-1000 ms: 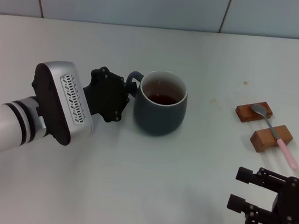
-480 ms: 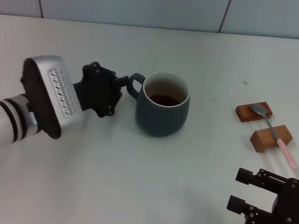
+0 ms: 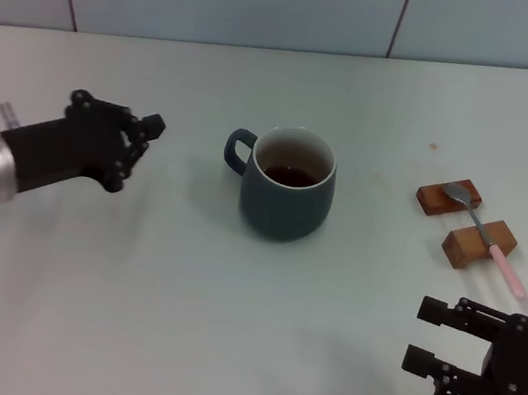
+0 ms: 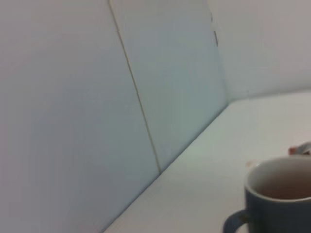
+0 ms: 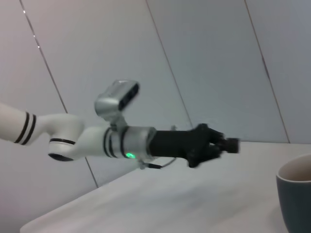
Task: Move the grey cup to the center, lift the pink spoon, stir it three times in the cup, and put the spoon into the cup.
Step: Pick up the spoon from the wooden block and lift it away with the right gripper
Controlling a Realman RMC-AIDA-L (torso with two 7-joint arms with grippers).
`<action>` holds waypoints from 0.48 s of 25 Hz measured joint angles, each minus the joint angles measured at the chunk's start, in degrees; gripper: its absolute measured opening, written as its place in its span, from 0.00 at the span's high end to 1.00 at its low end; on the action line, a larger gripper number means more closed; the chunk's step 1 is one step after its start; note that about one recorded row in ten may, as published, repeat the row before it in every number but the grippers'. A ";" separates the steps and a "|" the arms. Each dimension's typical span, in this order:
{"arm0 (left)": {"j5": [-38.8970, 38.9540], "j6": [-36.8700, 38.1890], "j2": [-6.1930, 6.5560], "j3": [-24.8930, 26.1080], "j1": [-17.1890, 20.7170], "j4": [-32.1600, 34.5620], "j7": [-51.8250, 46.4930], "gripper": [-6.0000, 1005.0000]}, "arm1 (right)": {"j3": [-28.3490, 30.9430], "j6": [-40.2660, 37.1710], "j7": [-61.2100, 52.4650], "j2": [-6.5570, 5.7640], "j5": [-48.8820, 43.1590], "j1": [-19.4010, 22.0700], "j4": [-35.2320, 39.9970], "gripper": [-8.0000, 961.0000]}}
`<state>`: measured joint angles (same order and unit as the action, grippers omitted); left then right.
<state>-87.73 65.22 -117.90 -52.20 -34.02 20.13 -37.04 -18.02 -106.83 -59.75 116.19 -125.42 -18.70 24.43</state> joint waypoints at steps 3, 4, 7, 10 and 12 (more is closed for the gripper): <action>-0.02 4.36 1.16 -3.73 3.75 6.16 -9.13 0.99 | 0.00 0.07 -0.01 0.00 0.00 -0.15 0.00 0.31; 0.00 6.78 2.04 -4.73 4.77 7.93 -12.62 0.99 | 0.01 0.08 -0.01 -0.01 0.00 -0.17 0.00 0.31; 0.00 13.28 4.40 -5.38 5.89 9.13 -18.66 0.99 | 0.00 0.06 -0.01 0.00 0.00 -0.29 0.05 0.31; 0.01 19.63 6.37 -5.05 6.64 9.07 -22.69 0.99 | 0.00 -0.07 -0.02 -0.01 0.00 -0.34 0.10 0.31; 0.02 23.14 7.16 -4.65 7.57 9.31 -24.57 0.99 | 0.01 -0.10 -0.02 0.00 0.00 -0.34 0.12 0.31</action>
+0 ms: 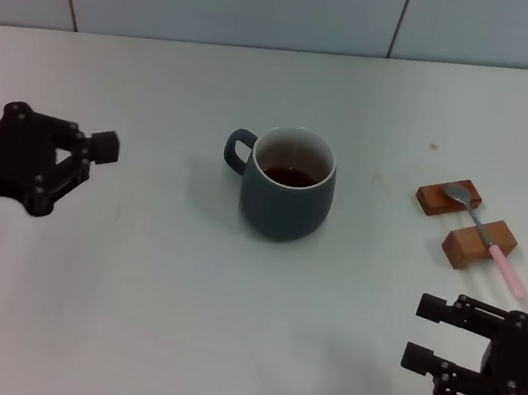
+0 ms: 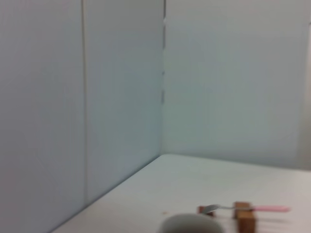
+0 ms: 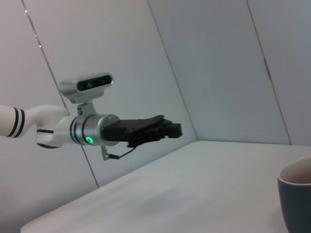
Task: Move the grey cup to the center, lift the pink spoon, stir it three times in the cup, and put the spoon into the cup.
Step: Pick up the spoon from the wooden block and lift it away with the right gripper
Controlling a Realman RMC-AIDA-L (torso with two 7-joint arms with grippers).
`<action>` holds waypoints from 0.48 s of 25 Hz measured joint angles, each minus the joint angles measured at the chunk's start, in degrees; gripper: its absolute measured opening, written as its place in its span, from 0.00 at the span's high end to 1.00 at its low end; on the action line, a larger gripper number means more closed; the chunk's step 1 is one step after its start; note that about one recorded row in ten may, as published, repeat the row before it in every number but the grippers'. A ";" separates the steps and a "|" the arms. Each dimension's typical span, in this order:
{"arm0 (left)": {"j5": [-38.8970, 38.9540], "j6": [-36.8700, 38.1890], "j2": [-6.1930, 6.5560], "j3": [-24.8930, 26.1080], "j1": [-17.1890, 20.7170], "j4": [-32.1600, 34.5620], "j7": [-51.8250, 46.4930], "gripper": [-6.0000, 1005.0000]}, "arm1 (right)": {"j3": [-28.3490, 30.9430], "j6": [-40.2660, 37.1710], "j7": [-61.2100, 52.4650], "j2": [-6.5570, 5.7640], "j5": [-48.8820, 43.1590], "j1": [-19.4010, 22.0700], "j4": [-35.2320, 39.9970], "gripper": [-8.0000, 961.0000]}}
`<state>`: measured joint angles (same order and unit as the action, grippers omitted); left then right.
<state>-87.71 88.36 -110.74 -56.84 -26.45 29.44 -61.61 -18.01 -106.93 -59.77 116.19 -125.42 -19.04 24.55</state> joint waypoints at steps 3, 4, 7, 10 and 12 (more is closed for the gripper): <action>0.00 1.96 0.21 0.21 0.65 -0.16 -0.57 0.99 | 0.00 -0.03 -0.05 0.00 0.00 -0.05 0.06 0.31; 0.00 2.22 0.23 0.21 0.81 -0.36 -0.59 0.99 | 0.00 -0.03 -0.07 0.00 0.00 -0.12 0.05 0.31; 0.00 2.18 -0.02 0.20 1.15 -0.84 -0.05 0.98 | 0.00 -0.04 -0.14 0.00 0.01 -0.35 0.01 0.31; -0.01 1.88 -0.40 0.20 1.32 -1.26 0.74 0.98 | 0.00 -0.04 -0.16 0.00 0.01 -0.40 -0.03 0.31; 0.00 1.54 -0.46 0.20 1.33 -1.47 0.66 0.96 | 0.00 -0.04 -0.17 0.00 0.02 -0.45 -0.07 0.31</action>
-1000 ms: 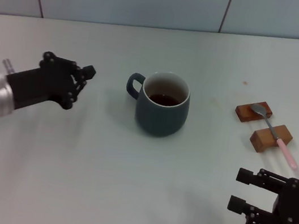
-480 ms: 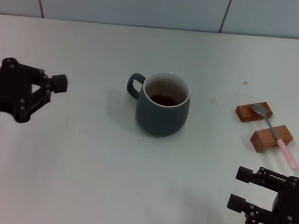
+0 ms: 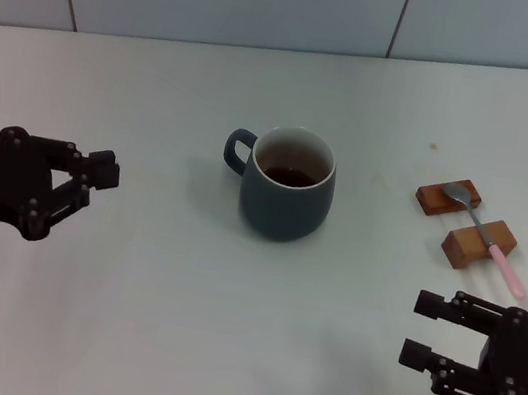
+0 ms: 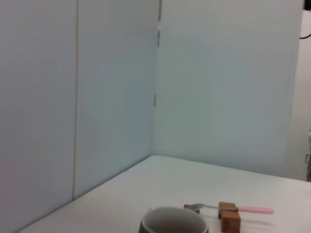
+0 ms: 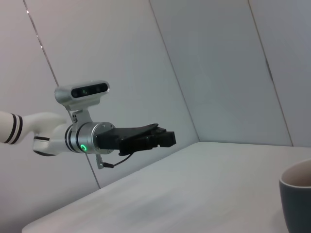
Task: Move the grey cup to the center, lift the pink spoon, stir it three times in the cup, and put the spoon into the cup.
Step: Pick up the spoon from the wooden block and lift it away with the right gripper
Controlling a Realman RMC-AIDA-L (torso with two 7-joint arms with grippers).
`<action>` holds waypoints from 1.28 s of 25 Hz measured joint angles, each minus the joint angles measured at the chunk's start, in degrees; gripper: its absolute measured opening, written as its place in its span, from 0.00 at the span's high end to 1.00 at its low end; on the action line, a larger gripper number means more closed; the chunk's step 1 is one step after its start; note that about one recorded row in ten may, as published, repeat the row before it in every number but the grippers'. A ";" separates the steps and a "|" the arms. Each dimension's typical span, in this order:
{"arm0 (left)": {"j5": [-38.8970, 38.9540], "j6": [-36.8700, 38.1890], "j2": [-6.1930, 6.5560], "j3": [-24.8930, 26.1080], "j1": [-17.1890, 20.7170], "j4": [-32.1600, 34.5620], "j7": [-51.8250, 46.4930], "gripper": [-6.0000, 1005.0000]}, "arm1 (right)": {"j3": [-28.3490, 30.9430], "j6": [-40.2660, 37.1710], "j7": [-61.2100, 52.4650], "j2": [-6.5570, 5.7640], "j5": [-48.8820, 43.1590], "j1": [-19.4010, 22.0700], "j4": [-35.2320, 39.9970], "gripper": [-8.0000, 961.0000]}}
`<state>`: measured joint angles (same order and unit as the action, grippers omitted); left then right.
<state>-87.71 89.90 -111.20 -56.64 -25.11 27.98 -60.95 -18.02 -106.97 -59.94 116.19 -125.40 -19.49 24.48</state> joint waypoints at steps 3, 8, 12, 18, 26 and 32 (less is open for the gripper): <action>0.01 -1.08 -0.11 -0.07 0.01 -0.69 -0.10 0.92 | 0.01 0.00 -0.01 0.00 0.02 -0.04 -0.04 0.31; -0.25 -4.02 -0.91 -0.65 0.09 -1.68 0.44 0.71 | 0.00 0.00 -0.01 0.00 0.06 -0.04 -0.06 0.31; -3.07 -5.43 -1.56 -0.52 0.13 -1.45 1.05 0.55 | 0.00 0.00 -0.16 0.00 0.07 0.02 -0.05 0.31; -4.79 -5.91 -1.64 -0.43 -0.03 -1.35 1.10 0.34 | 0.00 0.00 -0.43 0.00 0.08 0.20 -0.05 0.31; -5.21 -4.95 -1.65 -0.22 0.16 -0.69 1.37 0.21 | 0.02 -0.22 -0.44 0.28 0.11 0.56 -0.18 0.31; -5.25 -4.42 -1.65 -0.22 0.17 -0.53 1.57 0.18 | 5.26 -1.99 -0.92 0.20 2.02 1.68 -7.38 0.31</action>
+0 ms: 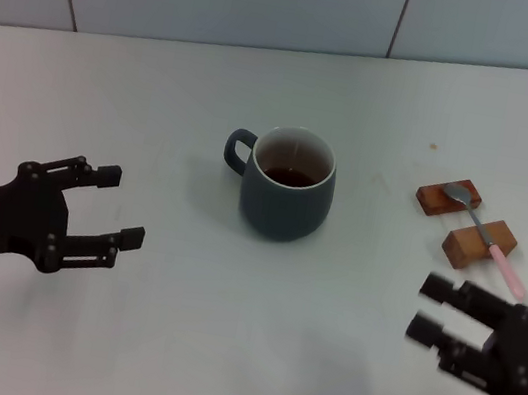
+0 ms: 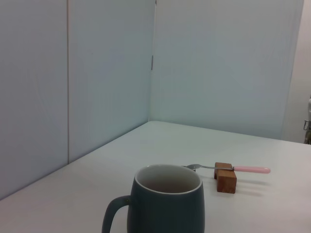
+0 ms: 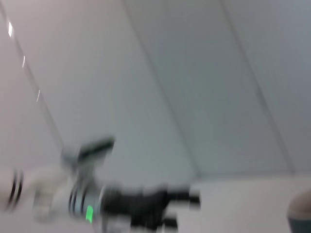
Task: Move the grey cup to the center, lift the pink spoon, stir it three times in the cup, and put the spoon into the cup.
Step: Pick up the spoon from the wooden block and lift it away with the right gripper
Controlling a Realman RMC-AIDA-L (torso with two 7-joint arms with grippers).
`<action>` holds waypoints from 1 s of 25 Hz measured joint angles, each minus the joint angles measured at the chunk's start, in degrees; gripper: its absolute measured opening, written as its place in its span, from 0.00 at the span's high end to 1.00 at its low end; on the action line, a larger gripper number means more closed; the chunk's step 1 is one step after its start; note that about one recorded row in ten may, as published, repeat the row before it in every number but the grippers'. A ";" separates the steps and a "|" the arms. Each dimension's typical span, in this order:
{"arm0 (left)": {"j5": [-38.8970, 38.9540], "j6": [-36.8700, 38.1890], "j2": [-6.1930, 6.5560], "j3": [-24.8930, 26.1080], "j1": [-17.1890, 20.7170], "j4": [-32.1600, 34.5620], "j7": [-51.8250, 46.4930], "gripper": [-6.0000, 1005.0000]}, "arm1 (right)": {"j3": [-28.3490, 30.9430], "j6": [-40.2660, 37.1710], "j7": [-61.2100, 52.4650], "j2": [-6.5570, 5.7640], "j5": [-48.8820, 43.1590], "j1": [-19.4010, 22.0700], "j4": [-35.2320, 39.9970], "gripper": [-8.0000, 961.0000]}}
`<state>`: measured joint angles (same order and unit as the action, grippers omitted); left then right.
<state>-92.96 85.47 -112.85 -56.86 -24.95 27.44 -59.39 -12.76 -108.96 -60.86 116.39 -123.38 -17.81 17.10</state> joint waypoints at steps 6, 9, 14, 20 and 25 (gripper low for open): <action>0.28 0.84 -0.11 0.12 0.80 1.93 0.13 0.17 | 12.43 -0.25 -3.16 2.16 1.30 3.63 -9.58 0.31; 0.33 1.00 -0.31 0.26 1.00 2.78 0.65 0.17 | 16.73 0.06 -8.93 2.67 1.32 5.08 -13.08 0.31; 0.30 1.57 -0.02 0.27 1.02 2.80 0.67 0.17 | 21.96 0.62 -22.38 2.93 1.32 7.71 -16.12 0.31; 0.34 2.42 0.49 0.26 1.05 2.85 0.68 0.17 | 27.52 4.53 -33.01 3.07 1.33 12.85 -19.07 0.31; 0.16 2.44 0.57 0.90 1.05 2.88 0.82 0.17 | 31.11 9.18 -37.86 3.19 1.33 16.75 -20.02 0.31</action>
<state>-92.80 87.91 -112.28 -55.96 -23.90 30.32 -58.57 18.35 -99.78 -98.72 119.58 -122.06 -1.06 -2.91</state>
